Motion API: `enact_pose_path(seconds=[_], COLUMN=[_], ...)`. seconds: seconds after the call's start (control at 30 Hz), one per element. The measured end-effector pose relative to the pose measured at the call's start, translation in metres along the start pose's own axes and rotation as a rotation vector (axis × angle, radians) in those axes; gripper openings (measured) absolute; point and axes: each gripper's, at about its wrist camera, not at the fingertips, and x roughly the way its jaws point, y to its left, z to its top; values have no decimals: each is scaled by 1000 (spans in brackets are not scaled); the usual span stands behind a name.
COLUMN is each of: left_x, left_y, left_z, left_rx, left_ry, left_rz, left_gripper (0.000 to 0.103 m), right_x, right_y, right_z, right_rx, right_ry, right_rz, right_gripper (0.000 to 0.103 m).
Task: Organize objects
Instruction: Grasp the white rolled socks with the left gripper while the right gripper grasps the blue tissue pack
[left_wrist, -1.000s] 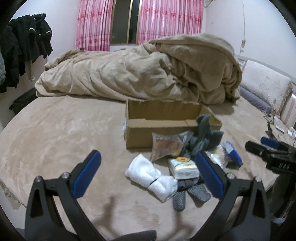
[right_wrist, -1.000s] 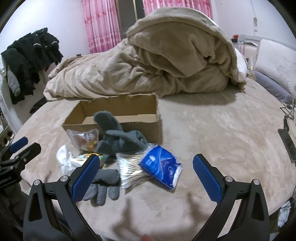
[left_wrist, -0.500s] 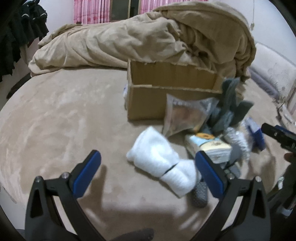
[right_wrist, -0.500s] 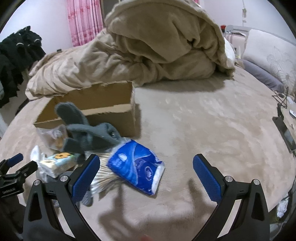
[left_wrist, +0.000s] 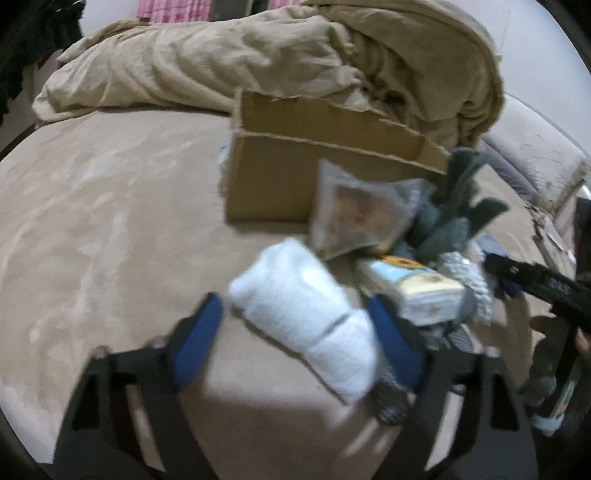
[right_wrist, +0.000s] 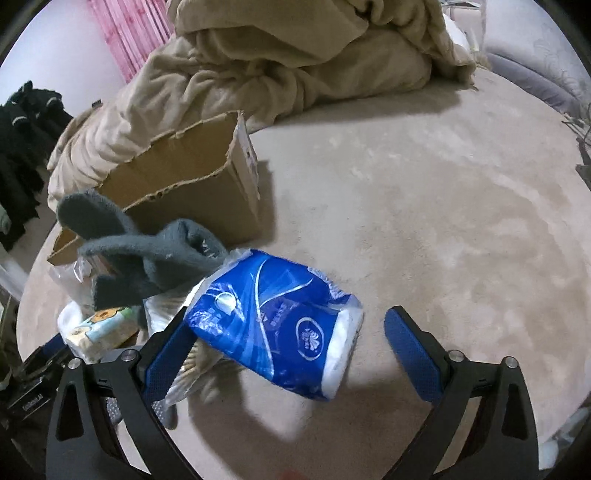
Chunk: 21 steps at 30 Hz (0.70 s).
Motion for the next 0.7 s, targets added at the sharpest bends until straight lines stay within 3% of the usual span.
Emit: enact_pose_path(seconds=[0.33,0.53,0.7], left_x=[-23,-37,-41], left_y=[-8,-13,-15], left_z=[-3,-1,-2], left_rx=[22,41,46], left_ry=[-59,-84,-100], left_rz=[-39,-45,-47], left_gripper=[35,31,24], right_x=[-24,-52,-61], right_y=[-3,5,15], right_z=[3,9,8], right_rx=[10,-19,-50], right_ry=[-41,-134,-158], right_rz=[25,23,39], right_gripper=[81,81,81])
